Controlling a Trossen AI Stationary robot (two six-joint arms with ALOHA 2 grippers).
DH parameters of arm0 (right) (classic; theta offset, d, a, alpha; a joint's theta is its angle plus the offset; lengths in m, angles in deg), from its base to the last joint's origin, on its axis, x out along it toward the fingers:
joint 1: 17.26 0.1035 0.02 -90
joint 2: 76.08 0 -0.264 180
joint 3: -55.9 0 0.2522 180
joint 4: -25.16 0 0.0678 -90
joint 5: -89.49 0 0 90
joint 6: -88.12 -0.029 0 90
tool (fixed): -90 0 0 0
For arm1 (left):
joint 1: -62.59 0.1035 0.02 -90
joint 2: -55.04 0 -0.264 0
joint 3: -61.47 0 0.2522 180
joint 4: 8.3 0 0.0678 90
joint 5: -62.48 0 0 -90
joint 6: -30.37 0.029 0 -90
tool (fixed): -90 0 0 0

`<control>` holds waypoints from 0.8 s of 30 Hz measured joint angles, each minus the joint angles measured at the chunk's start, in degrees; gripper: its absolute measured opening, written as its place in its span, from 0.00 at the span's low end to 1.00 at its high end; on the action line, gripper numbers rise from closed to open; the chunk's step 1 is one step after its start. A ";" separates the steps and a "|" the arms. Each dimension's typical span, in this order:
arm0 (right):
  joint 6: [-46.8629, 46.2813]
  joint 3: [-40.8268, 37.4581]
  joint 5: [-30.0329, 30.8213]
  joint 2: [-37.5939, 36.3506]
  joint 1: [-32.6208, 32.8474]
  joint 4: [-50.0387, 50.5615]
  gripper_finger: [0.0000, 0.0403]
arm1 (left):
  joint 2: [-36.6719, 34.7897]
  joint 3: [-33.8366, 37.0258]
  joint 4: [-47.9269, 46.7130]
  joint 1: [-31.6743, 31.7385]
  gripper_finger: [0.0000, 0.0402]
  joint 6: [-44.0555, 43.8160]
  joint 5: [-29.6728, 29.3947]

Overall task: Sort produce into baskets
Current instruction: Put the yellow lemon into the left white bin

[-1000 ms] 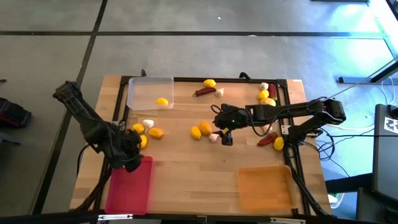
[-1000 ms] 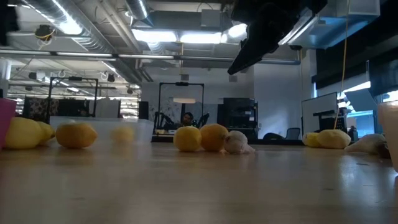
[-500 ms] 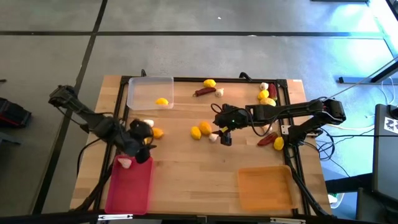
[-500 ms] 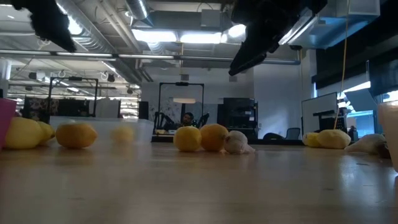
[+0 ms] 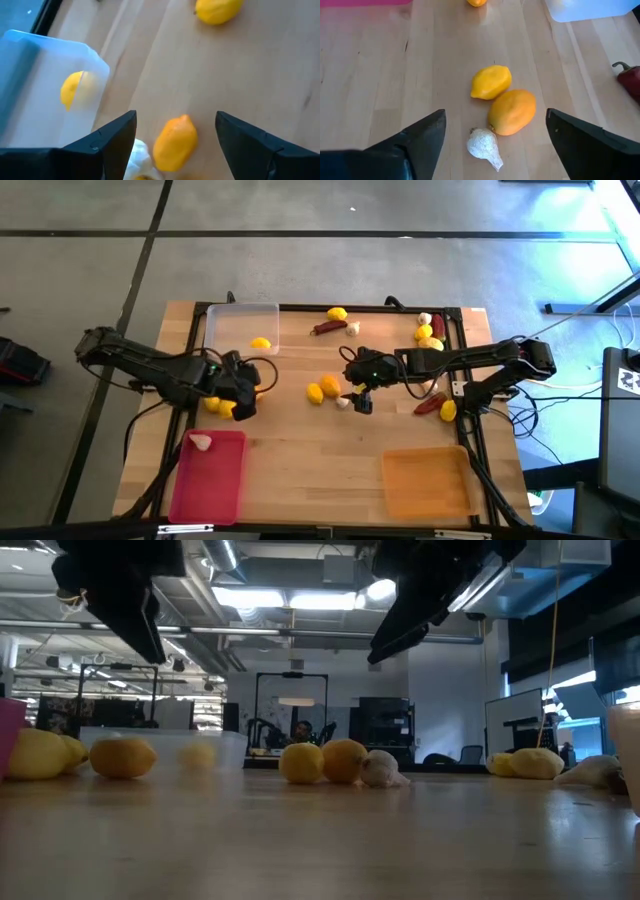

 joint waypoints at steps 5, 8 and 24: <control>0.02 0.00 0.02 0.02 0.00 0.00 0.84 | 3.42 0.02 0.32 2.63 0.67 5.10 3.88; 0.04 0.00 0.02 0.02 0.00 -0.02 0.84 | 4.45 0.73 1.30 3.58 0.67 7.94 4.04; 1.31 0.02 2.13 0.02 0.00 -0.55 0.84 | 3.75 16.65 18.69 10.25 0.61 14.90 14.35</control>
